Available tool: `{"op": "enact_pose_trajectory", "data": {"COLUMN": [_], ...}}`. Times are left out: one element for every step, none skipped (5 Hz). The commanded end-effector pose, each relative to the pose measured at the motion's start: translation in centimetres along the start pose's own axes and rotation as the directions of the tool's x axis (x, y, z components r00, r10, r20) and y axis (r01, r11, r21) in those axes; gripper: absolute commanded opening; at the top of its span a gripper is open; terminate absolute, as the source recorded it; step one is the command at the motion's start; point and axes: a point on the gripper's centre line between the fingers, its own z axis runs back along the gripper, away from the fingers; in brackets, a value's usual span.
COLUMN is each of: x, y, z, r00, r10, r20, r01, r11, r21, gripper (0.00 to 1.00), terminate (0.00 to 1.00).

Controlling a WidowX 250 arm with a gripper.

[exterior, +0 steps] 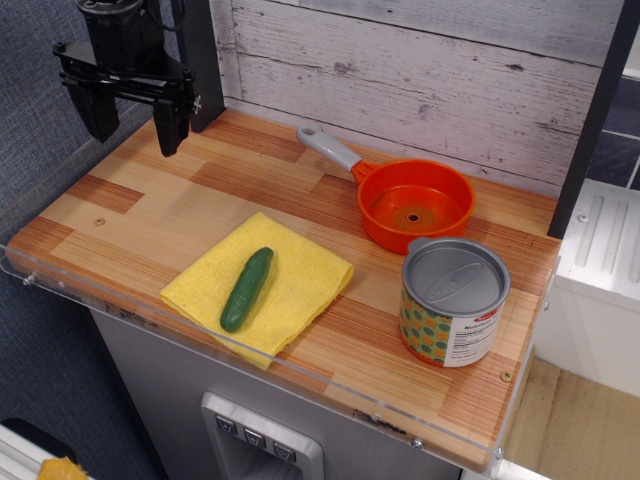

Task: Move the red pot to the front left corner of the table

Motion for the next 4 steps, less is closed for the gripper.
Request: {"op": "enact_pose_trajectory", "data": {"x": [0.0, 0.1, -0.2, -0.1], "y": [0.0, -1.7, -3.7, -5.6], "z": [0.0, 0.5, 0.6, 0.5], "r00": [1.0, 0.994, 0.987, 0.977], "r10": [0.0, -0.11, -0.159, -0.213], "r20": [0.0, 0.002, 0.009, 0.022], "r01": [0.0, 0.11, 0.159, 0.214], "r11": [1.0, 0.994, 0.987, 0.977], "r21": [0.0, 0.02, 0.008, -0.013], "gripper": [1.0, 1.0, 1.0, 1.0], "terminate": [0.0, 0.0, 0.0, 0.0]}}
